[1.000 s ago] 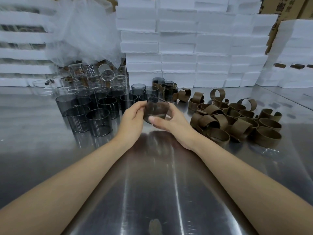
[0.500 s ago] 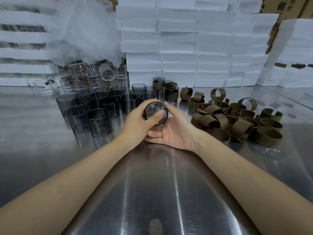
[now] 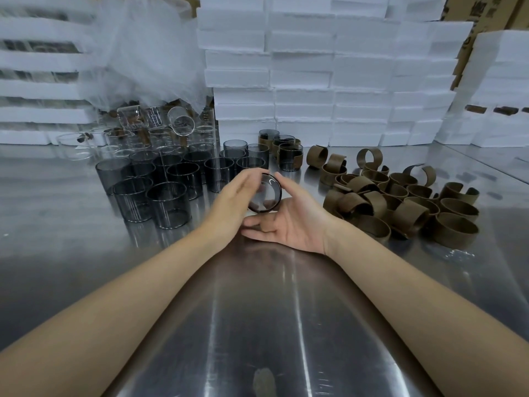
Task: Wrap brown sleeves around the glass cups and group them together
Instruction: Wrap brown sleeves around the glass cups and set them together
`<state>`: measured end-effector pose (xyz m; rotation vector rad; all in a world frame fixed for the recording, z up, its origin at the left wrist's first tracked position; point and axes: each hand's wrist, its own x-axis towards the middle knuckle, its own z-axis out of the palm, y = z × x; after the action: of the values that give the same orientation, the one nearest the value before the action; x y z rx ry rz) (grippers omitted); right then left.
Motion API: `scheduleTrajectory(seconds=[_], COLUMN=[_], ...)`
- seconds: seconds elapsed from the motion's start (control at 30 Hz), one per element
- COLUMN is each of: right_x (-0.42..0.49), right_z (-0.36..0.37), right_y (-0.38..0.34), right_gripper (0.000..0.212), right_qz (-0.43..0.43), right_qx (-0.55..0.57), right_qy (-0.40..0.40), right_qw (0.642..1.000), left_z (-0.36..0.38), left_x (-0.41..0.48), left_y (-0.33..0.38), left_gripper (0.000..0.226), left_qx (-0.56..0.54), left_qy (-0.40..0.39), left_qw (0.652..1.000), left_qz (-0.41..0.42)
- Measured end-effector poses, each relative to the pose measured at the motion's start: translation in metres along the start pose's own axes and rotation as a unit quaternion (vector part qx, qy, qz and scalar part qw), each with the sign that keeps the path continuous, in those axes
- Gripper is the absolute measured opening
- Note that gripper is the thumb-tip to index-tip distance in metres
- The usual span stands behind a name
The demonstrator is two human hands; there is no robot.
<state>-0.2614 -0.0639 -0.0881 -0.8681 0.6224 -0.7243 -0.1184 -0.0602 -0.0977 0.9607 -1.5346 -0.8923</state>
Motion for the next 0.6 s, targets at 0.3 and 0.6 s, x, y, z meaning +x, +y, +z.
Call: scheduleTrajectory(seconds=[0.3, 0.6], right_x=[0.003, 0.0048], right_z=[-0.0004, -0.0008], right_y=[0.0019, 0.0028], right_gripper=[0.066, 0.057], right_qz=[-0.022, -0.015], right_qx=[-0.024, -0.077], right_qy=[-0.025, -0.014], right_qw=[0.999, 0.997], left_z=[-0.0008, 0.0013], left_x=[-0.0019, -0.0019], left_y=[-0.0003, 0.0047], left_gripper=[0.035, 0.01], left_qx=[0.06, 0.062], left_qy=[0.025, 0.059], left_qw=[0.996, 0.994], left_qz=[0.057, 0.073])
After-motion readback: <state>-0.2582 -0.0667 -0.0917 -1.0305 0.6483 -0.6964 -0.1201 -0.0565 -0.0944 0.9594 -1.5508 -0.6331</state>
